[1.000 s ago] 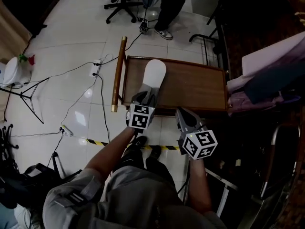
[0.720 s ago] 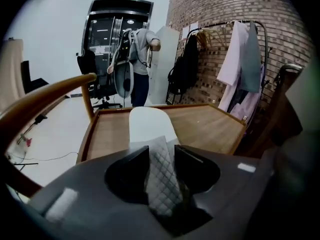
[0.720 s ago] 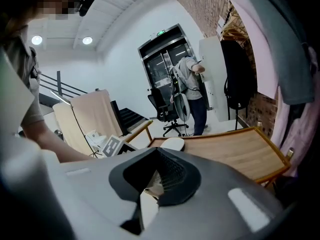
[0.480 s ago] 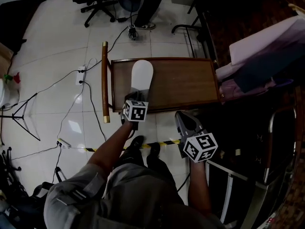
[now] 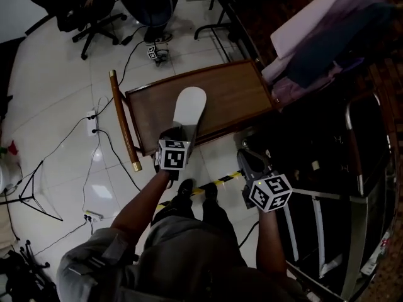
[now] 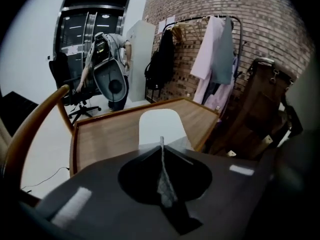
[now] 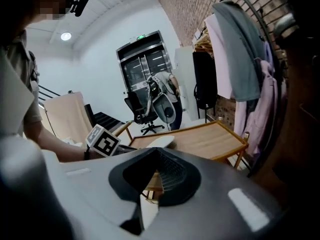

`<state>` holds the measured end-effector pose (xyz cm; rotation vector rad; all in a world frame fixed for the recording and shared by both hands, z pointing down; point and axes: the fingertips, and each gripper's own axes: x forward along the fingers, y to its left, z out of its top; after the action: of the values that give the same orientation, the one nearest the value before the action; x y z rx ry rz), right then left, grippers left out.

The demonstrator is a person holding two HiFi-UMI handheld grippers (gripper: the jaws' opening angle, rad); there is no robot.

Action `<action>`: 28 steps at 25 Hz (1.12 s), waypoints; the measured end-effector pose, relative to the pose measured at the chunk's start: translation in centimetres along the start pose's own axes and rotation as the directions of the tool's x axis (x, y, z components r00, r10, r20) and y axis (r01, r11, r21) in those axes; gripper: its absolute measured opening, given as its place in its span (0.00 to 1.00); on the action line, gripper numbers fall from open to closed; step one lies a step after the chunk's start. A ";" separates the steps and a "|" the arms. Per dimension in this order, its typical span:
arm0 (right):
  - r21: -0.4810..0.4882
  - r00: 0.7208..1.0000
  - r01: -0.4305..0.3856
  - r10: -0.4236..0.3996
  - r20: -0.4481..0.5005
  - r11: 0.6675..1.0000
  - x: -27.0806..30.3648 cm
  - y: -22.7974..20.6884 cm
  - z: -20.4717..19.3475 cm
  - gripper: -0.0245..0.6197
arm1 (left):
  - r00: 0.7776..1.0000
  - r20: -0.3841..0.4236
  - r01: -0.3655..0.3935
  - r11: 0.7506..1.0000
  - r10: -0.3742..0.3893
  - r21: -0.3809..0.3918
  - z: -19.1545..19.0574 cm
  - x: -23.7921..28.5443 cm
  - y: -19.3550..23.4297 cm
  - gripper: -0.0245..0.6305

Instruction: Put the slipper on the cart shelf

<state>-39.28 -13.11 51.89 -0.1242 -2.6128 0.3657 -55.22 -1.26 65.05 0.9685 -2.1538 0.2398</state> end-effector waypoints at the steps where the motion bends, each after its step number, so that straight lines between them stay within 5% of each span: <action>1: 0.013 1.000 0.023 -0.023 0.004 1.000 -0.8 -0.3 -0.5 0.04 | 1.000 0.005 0.029 0.999 -0.029 0.017 0.2 -0.5 -1.1 0.07; 7: 0.070 0.988 0.148 -0.151 0.043 0.987 -6.6 -1.7 -2.7 0.04 | 0.978 0.014 0.205 0.965 -0.210 0.163 -0.1 -4.2 -9.5 0.07; 13: 0.146 0.953 0.273 -0.288 0.091 0.951 -14.2 -3.3 -5.8 0.04 | 0.928 -0.050 0.368 0.888 -0.369 0.277 -3.2 -7.7 -18.7 0.07; 21: 0.248 0.872 0.412 -0.459 0.173 0.877 -29.1 -2.8 -12.7 0.04 | 0.848 -0.161 0.520 0.731 -0.505 0.443 -10.0 -14.4 -30.8 0.07; 28: 0.316 0.794 0.497 -0.571 0.210 0.808 -42.6 -1.5 -19.5 0.04 | 0.767 -0.229 0.622 0.606 -0.600 0.496 -17.6 -21.5 -43.3 0.07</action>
<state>7.41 -16.53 49.03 0.8125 -2.7070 0.5239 -5.48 -11.43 56.87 1.9617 -1.5863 0.5448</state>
